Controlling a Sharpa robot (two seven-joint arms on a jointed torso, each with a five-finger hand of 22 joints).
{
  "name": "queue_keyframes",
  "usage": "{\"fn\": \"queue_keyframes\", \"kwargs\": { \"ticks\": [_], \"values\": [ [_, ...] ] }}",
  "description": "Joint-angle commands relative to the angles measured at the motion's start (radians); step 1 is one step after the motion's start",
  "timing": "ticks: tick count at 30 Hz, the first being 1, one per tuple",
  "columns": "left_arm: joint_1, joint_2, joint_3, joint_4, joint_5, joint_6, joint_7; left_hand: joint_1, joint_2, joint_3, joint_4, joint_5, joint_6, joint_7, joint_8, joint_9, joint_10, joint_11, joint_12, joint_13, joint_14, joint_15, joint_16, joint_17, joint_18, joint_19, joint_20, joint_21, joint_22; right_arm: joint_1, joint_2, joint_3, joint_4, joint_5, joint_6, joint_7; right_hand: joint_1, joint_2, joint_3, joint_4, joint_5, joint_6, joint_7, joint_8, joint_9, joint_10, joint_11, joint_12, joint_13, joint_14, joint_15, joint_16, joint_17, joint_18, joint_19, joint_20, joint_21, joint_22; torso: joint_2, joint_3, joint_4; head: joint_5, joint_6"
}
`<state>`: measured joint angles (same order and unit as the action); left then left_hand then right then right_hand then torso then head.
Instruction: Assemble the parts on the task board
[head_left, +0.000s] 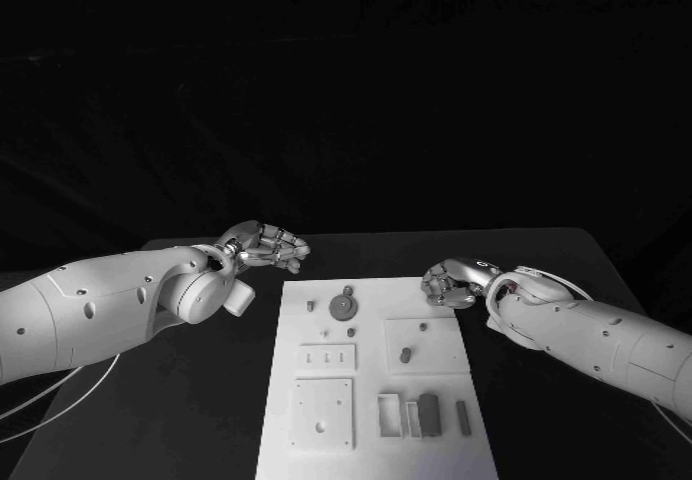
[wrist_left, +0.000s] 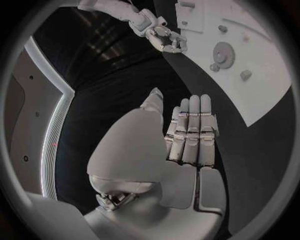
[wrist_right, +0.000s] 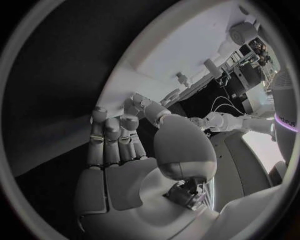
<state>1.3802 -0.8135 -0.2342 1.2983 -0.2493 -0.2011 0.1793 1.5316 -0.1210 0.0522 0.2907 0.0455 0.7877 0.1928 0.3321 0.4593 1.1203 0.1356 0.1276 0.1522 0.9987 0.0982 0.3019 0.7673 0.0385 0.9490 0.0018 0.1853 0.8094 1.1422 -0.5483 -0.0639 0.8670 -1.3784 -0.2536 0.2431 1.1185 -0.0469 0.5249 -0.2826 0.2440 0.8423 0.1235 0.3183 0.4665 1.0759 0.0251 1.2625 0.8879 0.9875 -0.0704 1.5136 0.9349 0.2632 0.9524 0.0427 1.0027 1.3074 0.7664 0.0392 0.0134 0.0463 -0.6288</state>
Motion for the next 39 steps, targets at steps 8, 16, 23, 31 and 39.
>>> {"fn": "queue_keyframes", "kwargs": {
  "ticks": [8,16,23,31,39],
  "values": [
    [0.001,-0.002,0.001,0.005,-0.005,0.013,0.002,0.004,-0.003,-0.004,0.001,0.003,-0.005,0.005,-0.003,0.001,-0.002,0.006,-0.006,0.002,0.004,0.002,-0.005,0.002,0.02,0.0,-0.001,-0.005,0.002,-0.005,-0.004,-0.003,-0.003,-0.013,0.008,-0.011,0.001,-0.008,0.005,-0.003,-0.007,0.018,0.027,-0.006,-0.002,0.0,0.013,0.007,0.0,0.002,0.008,0.006,-0.003,-0.001,0.009,-0.001,0.004,0.014,0.0,0.0008,-0.0016,0.002,-0.001],
    [0.001,-0.002,0.001,0.006,-0.013,0.011,0.001,0.004,-0.003,-0.004,0.001,0.003,-0.005,0.005,-0.004,0.002,-0.002,0.005,-0.006,0.002,0.004,0.002,-0.005,0.002,0.02,0.0,-0.001,-0.005,0.002,-0.005,-0.007,-0.003,0.008,0.003,0.002,-0.002,0.001,0.012,0.015,0.0,-0.007,0.049,0.021,0.006,0.005,-0.001,0.008,0.009,-0.001,0.002,0.007,0.007,-0.005,-0.001,0.009,-0.001,0.004,0.014,0.0,0.0011,-0.0012,0.0,0.0],
    [0.001,0.001,0.001,0.006,-0.051,0.01,-0.015,-0.005,0.002,-0.004,0.001,0.003,0.008,0.0,0.003,0.006,0.012,0.0,-0.001,0.007,0.015,-0.001,-0.003,0.008,0.021,0.008,-0.003,-0.002,0.005,-0.005,-0.015,-0.003,0.031,0.003,-0.014,-0.006,-0.001,0.021,0.022,0.001,-0.009,0.07,0.014,0.012,0.01,-0.001,0.002,0.009,-0.002,0.002,0.002,0.009,-0.007,-0.001,0.009,-0.001,0.005,0.014,0.0,0.0015,-0.0023,-0.001,0.001],
    [0.001,0.005,0.003,0.005,-0.081,0.012,-0.037,-0.052,0.013,-0.005,0.002,0.003,0.043,-0.015,0.016,0.014,0.049,-0.017,0.012,0.018,0.031,-0.008,-0.003,0.02,0.022,0.021,-0.01,0.002,0.012,0.0,-0.026,-0.003,0.064,0.003,-0.028,-0.015,-0.004,0.02,0.025,0.0,-0.01,0.088,0.008,0.018,0.014,-0.001,-0.004,0.009,-0.003,0.002,-0.002,0.01,-0.008,-0.001,0.01,-0.001,0.006,0.014,-0.001,0.0014,-0.0021,-0.001,0.003],
    [0.002,0.015,0.004,0.008,-0.161,-0.014,-0.122,-0.096,0.016,-0.011,0.002,0.003,0.082,-0.03,0.025,0.018,0.08,-0.031,0.017,0.028,0.062,-0.022,0.005,0.038,0.024,0.045,-0.023,0.013,0.024,0.028,-0.042,0.003,0.138,-0.002,-0.041,-0.043,-0.007,0.013,0.024,-0.001,-0.014,0.094,0.005,0.019,0.015,-0.001,-0.007,0.009,-0.004,0.002,-0.005,0.01,-0.008,-0.001,0.011,-0.002,0.008,0.014,-0.002,0.0007,-0.0025,0.0,0.007]
  ]
}}
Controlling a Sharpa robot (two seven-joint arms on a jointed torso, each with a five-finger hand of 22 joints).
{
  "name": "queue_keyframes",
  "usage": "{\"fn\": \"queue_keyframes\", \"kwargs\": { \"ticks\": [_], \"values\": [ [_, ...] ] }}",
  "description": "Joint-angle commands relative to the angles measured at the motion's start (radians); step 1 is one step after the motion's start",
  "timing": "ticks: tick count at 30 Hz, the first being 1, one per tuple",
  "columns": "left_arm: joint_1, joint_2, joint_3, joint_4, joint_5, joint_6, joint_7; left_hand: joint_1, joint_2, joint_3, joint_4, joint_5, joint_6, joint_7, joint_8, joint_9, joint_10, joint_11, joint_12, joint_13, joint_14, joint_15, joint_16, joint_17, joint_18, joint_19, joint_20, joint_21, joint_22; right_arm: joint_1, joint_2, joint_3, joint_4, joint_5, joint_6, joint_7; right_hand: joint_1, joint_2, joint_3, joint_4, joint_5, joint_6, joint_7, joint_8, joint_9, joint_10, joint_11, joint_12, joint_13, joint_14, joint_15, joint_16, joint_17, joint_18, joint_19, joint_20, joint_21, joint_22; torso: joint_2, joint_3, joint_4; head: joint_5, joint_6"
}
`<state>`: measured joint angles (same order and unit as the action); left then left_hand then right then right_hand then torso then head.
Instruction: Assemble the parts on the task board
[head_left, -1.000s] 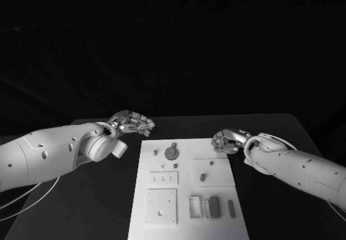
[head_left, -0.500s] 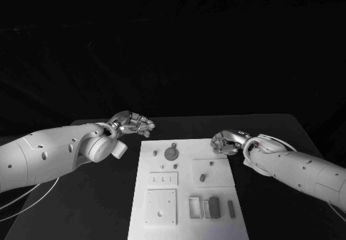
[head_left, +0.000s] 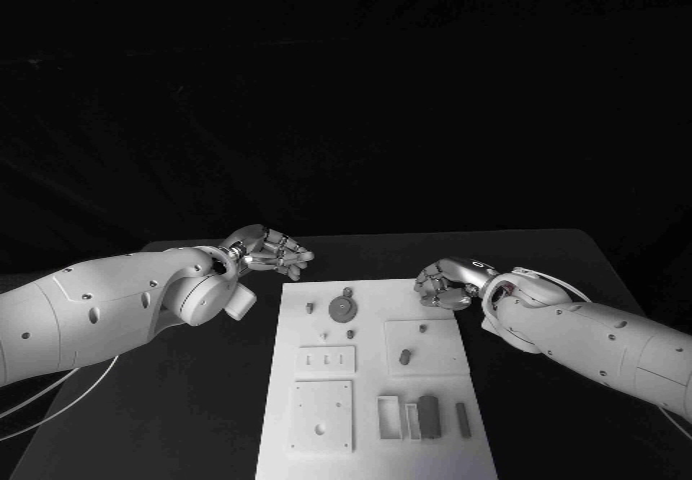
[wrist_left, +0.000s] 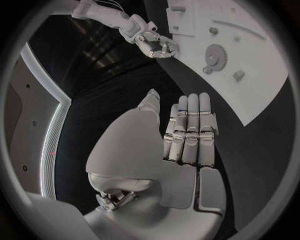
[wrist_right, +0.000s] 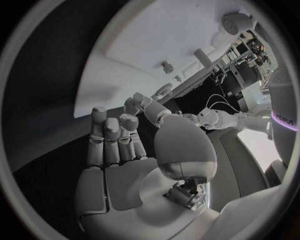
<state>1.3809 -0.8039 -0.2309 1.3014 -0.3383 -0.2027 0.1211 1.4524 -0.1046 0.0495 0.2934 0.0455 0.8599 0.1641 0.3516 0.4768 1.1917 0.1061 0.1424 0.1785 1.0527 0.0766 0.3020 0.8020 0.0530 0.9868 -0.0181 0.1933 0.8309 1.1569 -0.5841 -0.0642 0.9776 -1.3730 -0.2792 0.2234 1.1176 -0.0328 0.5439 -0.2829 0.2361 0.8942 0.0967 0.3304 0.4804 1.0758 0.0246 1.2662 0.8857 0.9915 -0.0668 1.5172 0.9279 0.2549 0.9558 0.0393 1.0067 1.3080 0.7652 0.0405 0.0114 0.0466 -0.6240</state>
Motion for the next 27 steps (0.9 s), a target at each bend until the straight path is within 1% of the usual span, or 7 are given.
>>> {"fn": "queue_keyframes", "kwargs": {
  "ticks": [1,8,11,14,16,19,27],
  "values": [
    [0.001,0.009,0.001,0.005,-0.082,-0.015,-0.074,-0.027,0.001,-0.01,0.0,0.003,0.016,-0.004,0.006,0.001,0.013,-0.004,0.004,0.003,0.013,-0.003,0.006,0.006,0.01,0.01,-0.005,0.007,0.004,0.019,-0.008,0.004,0.04,-0.009,-0.018,-0.029,-0.007,-0.002,0.005,-0.001,-0.007,0.042,0.032,0.006,0.002,0.0,-0.007,0.005,-0.002,-0.002,-0.009,0.007,-0.002,0.007,0.008,0.001,0.004,0.014,-0.001,-0.0007,-0.0009,0.0,0.002],
    [0.007,0.035,0.002,0.023,-0.127,-0.031,-0.204,-0.137,0.017,-0.026,0.0,0.004,0.065,-0.023,0.015,0.002,0.066,-0.028,0.025,0.025,0.057,-0.026,0.031,0.043,0.014,0.05,-0.024,0.031,0.026,0.055,-0.009,0.01,0.144,0.001,0.009,-0.054,-0.01,-0.006,0.004,0.001,-0.01,0.045,0.03,0.006,0.002,0.001,-0.008,0.005,-0.002,0.0,-0.011,0.008,-0.002,0.007,0.011,0.001,0.005,0.013,-0.016,-0.0069,-0.0074,0.0,0.013],
    [0.009,0.049,0.002,0.035,-0.133,-0.024,-0.247,-0.214,0.043,-0.035,0.002,0.003,0.084,-0.031,0.021,0.005,0.089,-0.04,0.037,0.035,0.078,-0.036,0.045,0.057,0.017,0.071,-0.033,0.044,0.034,0.06,0.006,0.01,0.167,0.003,0.021,-0.072,-0.011,-0.007,0.003,0.002,-0.011,0.045,0.03,0.006,0.002,0.002,-0.008,0.005,-0.003,0.0,-0.011,0.008,-0.002,0.007,0.012,0.0,0.005,0.013,-0.023,-0.0096,-0.0079,0.0,0.016],
    [0.009,0.067,0.001,0.044,-0.136,-0.02,-0.272,-0.269,0.042,-0.029,0.001,0.003,0.095,-0.038,0.016,0.003,0.094,-0.046,0.037,0.047,0.08,-0.045,0.049,0.079,0.016,0.073,-0.045,0.049,0.045,0.06,0.022,0.01,0.184,0.008,0.032,-0.096,-0.013,-0.008,0.002,0.002,-0.012,0.046,0.03,0.005,0.002,0.002,-0.008,0.006,-0.003,0.001,-0.012,0.008,-0.003,0.007,0.013,0.0,0.006,0.013,-0.034,-0.0134,-0.0075,0.001,0.017],
    [0.009,0.077,-0.001,0.05,-0.136,-0.031,-0.278,-0.273,0.036,-0.027,0.001,0.003,0.098,-0.039,0.015,0.003,0.095,-0.047,0.037,0.05,0.081,-0.046,0.05,0.085,0.016,0.074,-0.047,0.05,0.048,0.06,0.031,0.01,0.191,0.016,0.032,-0.109,-0.014,-0.01,0.002,0.003,-0.012,0.046,0.03,0.005,0.002,0.003,-0.009,0.006,-0.003,0.002,-0.012,0.008,-0.003,0.007,0.014,0.0,0.006,0.013,-0.039,-0.0156,-0.0058,0.001,0.019],
    [0.009,0.099,-0.003,0.053,-0.136,-0.042,-0.288,-0.257,0.001,-0.028,0.0,0.003,0.089,-0.035,0.004,-0.001,0.08,-0.04,0.025,0.051,0.067,-0.042,0.04,0.091,0.011,0.061,-0.045,0.045,0.051,0.06,0.055,0.01,0.195,0.018,0.04,-0.137,-0.015,-0.01,0.002,0.003,-0.011,0.046,0.029,0.004,0.002,0.005,-0.009,0.007,-0.003,0.003,-0.013,0.009,-0.003,0.007,0.016,-0.001,0.007,0.012,-0.045,-0.0193,-0.0028,0.007,0.023],
    [0.009,0.134,-0.005,0.067,-0.135,-0.058,-0.343,-0.26,0.019,-0.101,0.001,0.003,0.086,-0.03,-0.011,-0.007,0.074,-0.035,0.01,0.058,0.058,-0.037,0.026,0.108,0.01,0.049,-0.042,0.039,0.059,0.059,0.092,0.01,0.204,0.017,0.042,-0.161,-0.017,-0.012,0.003,0.003,-0.01,0.044,0.029,0.001,0.002,0.006,-0.009,0.006,-0.004,0.005,-0.015,0.008,-0.005,0.007,0.018,-0.003,0.007,0.011,-0.055,-0.0251,-0.0012,0.017,0.018]
  ]
}}
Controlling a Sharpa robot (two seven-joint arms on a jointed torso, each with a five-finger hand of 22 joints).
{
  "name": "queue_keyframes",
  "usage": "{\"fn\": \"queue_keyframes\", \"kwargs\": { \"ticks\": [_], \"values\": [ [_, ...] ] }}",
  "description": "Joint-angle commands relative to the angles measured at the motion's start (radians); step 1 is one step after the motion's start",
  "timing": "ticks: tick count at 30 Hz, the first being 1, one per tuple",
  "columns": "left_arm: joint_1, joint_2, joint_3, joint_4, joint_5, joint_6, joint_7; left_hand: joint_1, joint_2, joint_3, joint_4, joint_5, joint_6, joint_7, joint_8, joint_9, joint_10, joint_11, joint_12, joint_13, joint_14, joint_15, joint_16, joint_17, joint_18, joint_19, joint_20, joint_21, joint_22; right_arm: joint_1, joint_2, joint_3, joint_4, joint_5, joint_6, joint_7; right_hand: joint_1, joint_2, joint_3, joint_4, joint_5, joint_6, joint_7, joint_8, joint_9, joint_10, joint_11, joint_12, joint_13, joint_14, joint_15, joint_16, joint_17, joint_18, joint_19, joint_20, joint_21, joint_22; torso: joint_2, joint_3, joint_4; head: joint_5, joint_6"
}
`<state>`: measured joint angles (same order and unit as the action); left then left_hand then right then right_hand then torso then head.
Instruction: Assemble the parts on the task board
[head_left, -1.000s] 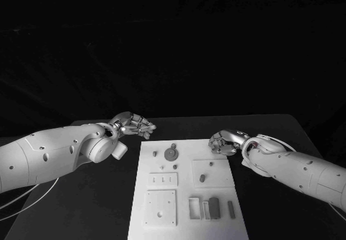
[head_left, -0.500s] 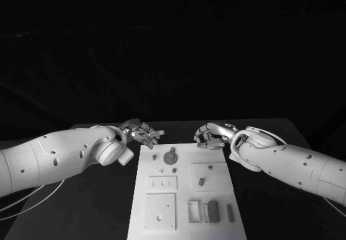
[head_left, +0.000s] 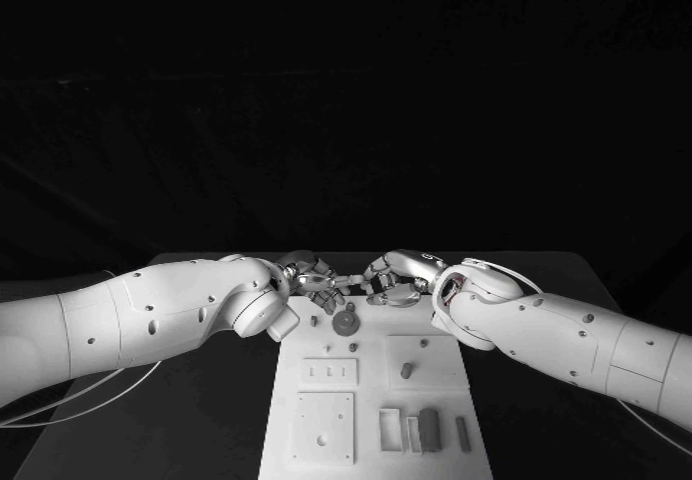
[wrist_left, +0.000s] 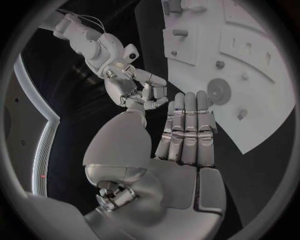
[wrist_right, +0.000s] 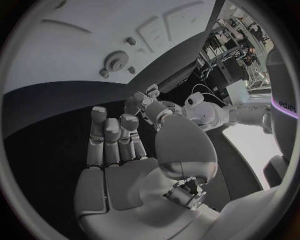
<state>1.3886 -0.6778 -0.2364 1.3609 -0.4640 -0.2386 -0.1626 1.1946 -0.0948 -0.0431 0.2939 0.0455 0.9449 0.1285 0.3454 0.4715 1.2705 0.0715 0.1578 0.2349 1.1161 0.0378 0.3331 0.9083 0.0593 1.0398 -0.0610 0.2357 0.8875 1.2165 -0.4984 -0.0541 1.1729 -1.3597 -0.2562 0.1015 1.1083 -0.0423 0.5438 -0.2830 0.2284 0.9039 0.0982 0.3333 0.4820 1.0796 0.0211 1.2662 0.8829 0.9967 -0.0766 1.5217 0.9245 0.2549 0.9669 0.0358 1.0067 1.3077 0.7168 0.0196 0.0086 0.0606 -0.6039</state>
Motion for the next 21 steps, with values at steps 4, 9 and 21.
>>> {"fn": "queue_keyframes", "kwargs": {
  "ticks": [4,9,21],
  "values": [
    [0.001,0.012,0.0,0.016,-0.019,-0.029,-0.102,-0.017,0.011,-0.021,0.001,0.003,0.002,0.006,-0.008,-0.003,-0.006,0.0,-0.009,0.004,-0.006,0.002,-0.009,0.006,0.004,-0.004,0.002,-0.005,0.003,-0.002,0.011,0.0,0.021,0.016,0.024,-0.041,-0.009,-0.002,0.003,0.004,-0.002,0.035,0.028,-0.002,0.001,0.003,-0.006,0.006,-0.001,0.001,-0.005,0.004,-0.002,0.007,0.008,0.0,0.007,0.011,-0.009,-0.0056,0.0019,0.005,-0.006],
    [0.001,0.018,0.0,0.022,-0.038,-0.03,-0.138,-0.056,0.013,-0.042,0.002,0.003,-0.006,0.009,-0.018,-0.007,-0.014,0.004,-0.018,0.005,-0.015,0.006,-0.02,0.009,0.005,-0.012,0.004,-0.013,0.002,-0.002,0.012,0.0,0.035,0.022,0.027,-0.044,-0.01,-0.001,0.003,0.004,-0.001,0.035,0.028,-0.003,0.001,0.003,-0.006,0.006,-0.002,0.002,-0.006,0.003,-0.003,0.007,0.009,0.0,0.007,0.011,-0.006,-0.0045,0.0026,0.005,-0.008],
    [0.001,0.023,0.0,0.024,-0.052,-0.014,-0.159,-0.098,0.028,-0.034,0.002,0.003,0.015,0.0,-0.016,-0.005,0.002,-0.004,-0.017,0.017,0.001,0.0,-0.023,0.024,0.012,0.0,0.001,-0.012,0.007,-0.002,0.014,0.0,0.046,0.009,0.035,-0.056,-0.011,0.0,0.003,0.004,-0.001,0.036,0.027,-0.003,0.001,0.003,-0.007,0.006,-0.002,0.003,-0.006,0.003,-0.003,0.007,0.01,-0.001,0.007,0.01,-0.006,-0.0026,-0.0003,0.004,-0.012]
  ]
}}
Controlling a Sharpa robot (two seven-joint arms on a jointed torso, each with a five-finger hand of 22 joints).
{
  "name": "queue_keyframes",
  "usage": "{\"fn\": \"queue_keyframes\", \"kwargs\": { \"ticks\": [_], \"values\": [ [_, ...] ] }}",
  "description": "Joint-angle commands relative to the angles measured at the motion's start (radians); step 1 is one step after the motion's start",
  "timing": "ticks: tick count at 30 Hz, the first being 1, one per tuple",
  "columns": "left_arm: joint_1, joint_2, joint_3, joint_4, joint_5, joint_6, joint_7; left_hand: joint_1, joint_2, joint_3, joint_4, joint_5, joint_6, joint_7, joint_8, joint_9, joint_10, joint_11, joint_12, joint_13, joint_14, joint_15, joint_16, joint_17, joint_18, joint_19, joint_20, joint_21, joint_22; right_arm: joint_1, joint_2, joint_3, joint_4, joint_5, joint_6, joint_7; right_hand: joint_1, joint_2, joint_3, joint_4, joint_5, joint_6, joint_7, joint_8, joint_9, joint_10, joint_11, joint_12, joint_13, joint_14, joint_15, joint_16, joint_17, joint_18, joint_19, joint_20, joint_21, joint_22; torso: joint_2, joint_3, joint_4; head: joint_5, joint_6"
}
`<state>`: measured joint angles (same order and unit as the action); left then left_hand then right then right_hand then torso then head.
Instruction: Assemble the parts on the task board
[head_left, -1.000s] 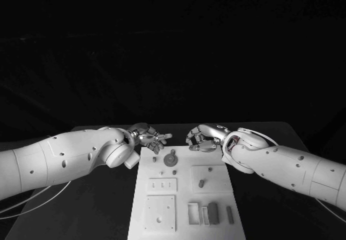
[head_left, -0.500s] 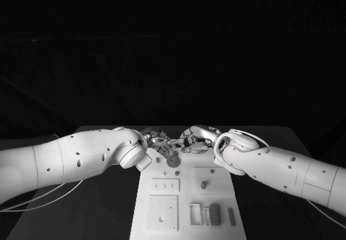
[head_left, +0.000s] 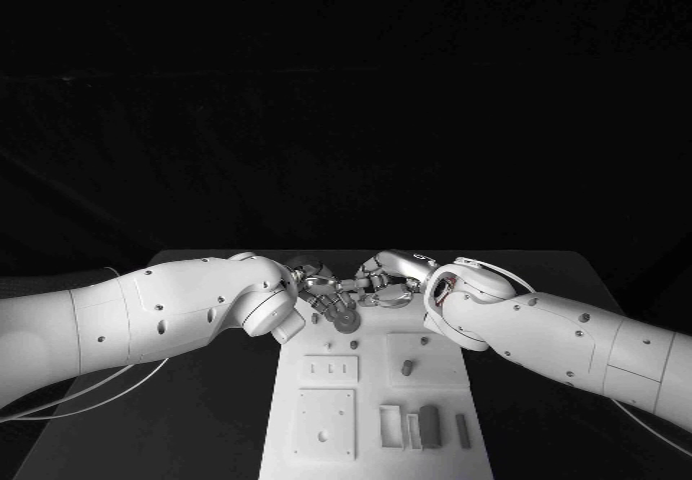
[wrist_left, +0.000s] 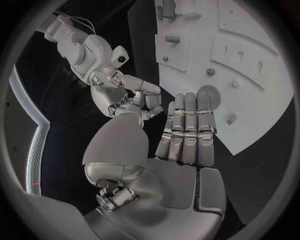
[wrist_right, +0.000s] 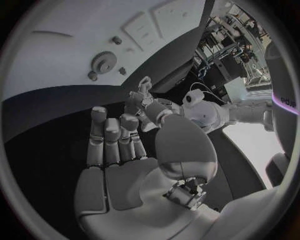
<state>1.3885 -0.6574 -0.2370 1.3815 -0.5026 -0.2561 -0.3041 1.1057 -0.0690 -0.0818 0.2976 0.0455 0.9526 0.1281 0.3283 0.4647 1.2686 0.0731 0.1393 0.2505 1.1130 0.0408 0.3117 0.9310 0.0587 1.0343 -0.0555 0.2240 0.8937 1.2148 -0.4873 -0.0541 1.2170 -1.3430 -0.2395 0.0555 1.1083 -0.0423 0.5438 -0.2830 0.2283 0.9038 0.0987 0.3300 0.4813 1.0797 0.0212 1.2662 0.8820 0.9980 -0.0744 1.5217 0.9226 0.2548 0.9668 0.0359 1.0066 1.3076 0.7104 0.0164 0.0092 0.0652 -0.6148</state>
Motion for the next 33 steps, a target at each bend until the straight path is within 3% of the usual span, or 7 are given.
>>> {"fn": "queue_keyframes", "kwargs": {
  "ticks": [1,9,24,29,33],
  "values": [
    [0.001,0.003,0.001,0.004,-0.014,0.003,-0.017,-0.01,0.004,0.005,-0.002,0.003,0.009,0.0,0.002,0.002,0.005,-0.006,0.002,0.003,0.005,-0.003,-0.002,0.003,0.013,0.006,-0.005,0.0,0.002,-0.001,0.004,0.0,0.001,-0.008,0.02,-0.011,-0.011,0.0,0.003,0.004,-0.001,0.036,0.027,0.0,0.002,0.003,-0.007,0.006,-0.001,0.001,-0.009,0.003,-0.001,0.007,0.01,-0.001,0.007,0.011,0.0,0.0004,-0.0005,-0.001,-0.001],
    [0.001,0.008,0.001,0.004,-0.024,-0.006,-0.02,0.014,0.014,0.002,-0.003,0.003,0.027,-0.008,0.007,0.005,0.02,-0.013,0.006,0.011,0.02,-0.01,0.002,0.016,0.014,0.019,-0.01,0.007,0.01,-0.001,0.01,0.0,0.009,-0.02,0.026,-0.019,-0.012,0.0,0.003,0.004,-0.001,0.036,0.027,0.0,0.002,0.003,-0.007,0.006,-0.001,0.002,-0.009,0.003,-0.002,0.007,0.01,-0.001,0.007,0.01,0.0,-0.0007,0.0008,-0.003,-0.002],
    [0.001,0.008,0.001,0.009,-0.027,-0.026,-0.019,0.154,0.048,-0.021,-0.006,0.004,0.056,-0.018,0.009,0.007,0.044,-0.022,0.008,0.033,0.045,-0.02,0.003,0.048,0.008,0.037,-0.02,0.021,0.036,-0.001,0.018,0.0,0.01,-0.029,0.033,-0.027,-0.013,0.0,0.003,0.004,-0.002,0.037,0.026,0.0,0.002,0.003,-0.007,0.005,-0.002,0.003,-0.009,0.003,-0.002,0.007,0.011,-0.001,0.007,0.01,0.001,-0.0003,0.0006,-0.004,-0.005],
    [0.001,0.009,0.001,0.007,-0.01,-0.032,-0.008,0.228,0.051,0.03,-0.006,0.004,0.064,-0.02,0.01,0.009,0.051,-0.024,0.008,0.04,0.053,-0.023,0.002,0.058,0.006,0.044,-0.022,0.024,0.043,-0.001,0.022,0.0,0.013,-0.031,0.034,-0.028,-0.014,0.001,0.003,0.004,-0.002,0.037,0.026,0.0,0.002,0.003,-0.007,0.005,-0.002,0.003,-0.009,0.003,-0.003,0.007,0.011,-0.002,0.007,0.01,0.001,-0.0001,0.0005,-0.005,-0.007],
    [0.001,0.009,0.001,0.003,-0.003,-0.031,-0.008,0.239,0.052,0.047,-0.005,0.004,0.066,-0.02,0.009,0.009,0.053,-0.024,0.007,0.042,0.055,-0.023,0.0,0.062,0.004,0.044,-0.022,0.024,0.045,-0.001,0.022,0.0,0.015,-0.032,0.035,-0.029,-0.014,0.001,0.003,0.004,-0.002,0.038,0.026,0.0,0.002,0.003,-0.007,0.005,-0.002,0.003,-0.009,0.003,-0.003,0.007,0.011,-0.002,0.007,0.01,0.001,-0.0003,0.0016,-0.005,-0.008]
  ]
}}
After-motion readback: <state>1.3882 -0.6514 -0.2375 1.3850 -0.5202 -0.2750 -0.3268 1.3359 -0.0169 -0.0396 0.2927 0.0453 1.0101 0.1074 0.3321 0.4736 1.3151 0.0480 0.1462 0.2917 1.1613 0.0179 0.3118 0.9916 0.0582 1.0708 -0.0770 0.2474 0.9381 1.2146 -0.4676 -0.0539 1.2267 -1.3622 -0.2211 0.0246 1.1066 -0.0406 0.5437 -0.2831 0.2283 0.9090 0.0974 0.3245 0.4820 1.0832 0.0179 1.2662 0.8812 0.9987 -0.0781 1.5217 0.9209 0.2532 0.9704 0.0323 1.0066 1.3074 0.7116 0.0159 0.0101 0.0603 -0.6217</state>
